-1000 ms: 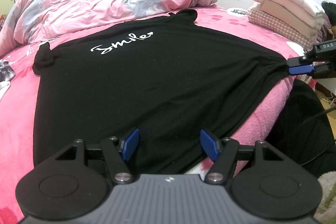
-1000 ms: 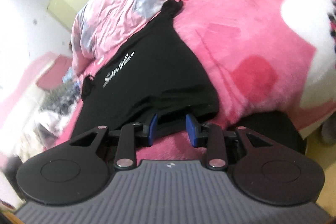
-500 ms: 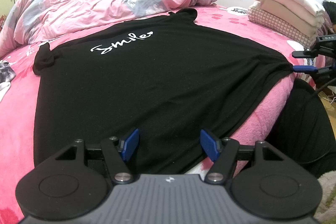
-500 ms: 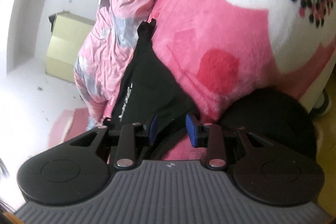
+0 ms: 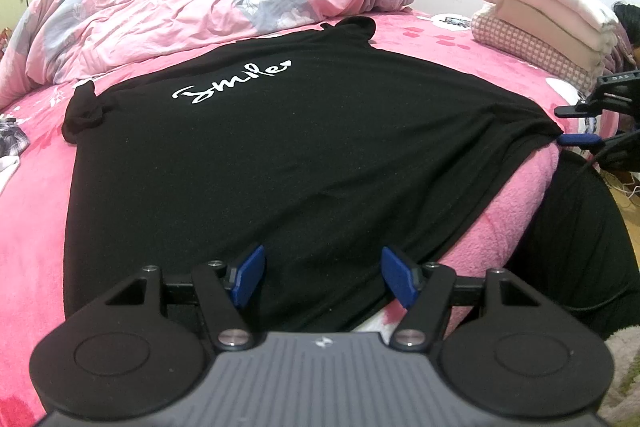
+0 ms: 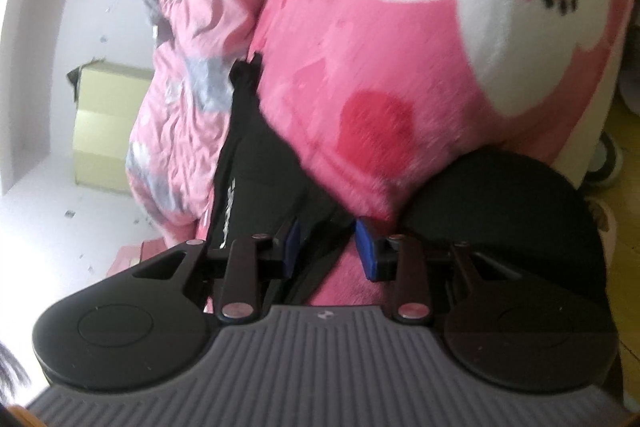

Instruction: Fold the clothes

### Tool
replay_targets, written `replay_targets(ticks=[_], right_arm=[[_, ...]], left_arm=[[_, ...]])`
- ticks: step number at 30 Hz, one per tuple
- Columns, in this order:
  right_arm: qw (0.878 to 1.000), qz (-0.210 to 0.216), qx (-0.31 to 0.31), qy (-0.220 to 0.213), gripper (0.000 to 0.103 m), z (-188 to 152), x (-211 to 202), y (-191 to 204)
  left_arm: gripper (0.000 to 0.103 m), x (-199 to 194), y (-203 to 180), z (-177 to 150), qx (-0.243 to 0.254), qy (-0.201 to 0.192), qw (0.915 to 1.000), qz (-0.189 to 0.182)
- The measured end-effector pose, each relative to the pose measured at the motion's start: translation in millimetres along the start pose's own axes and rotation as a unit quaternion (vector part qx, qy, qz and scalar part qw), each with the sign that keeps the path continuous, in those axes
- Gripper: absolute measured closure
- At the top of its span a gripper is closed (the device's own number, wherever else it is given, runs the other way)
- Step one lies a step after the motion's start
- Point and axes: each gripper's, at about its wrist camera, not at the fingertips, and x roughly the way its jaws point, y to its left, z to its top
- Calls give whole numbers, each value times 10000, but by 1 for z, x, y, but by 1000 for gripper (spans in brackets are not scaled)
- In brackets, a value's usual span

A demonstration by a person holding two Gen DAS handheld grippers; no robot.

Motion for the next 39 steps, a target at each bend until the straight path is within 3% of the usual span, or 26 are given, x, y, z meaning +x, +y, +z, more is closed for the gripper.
replay_targets(ticks=[16, 30, 39], right_arm=[[9984, 394, 363, 176, 72, -1, 1, -8], [9974, 641, 243, 229, 72, -4, 9, 3], [9988, 407, 34, 254, 72, -9, 15, 12]], left_arm=[[37, -1, 0, -1, 3, -3, 10000, -3], [37, -1, 0, -1, -14, -8, 10000, -6], [37, -1, 1, -1, -37, -28, 10000, -29]])
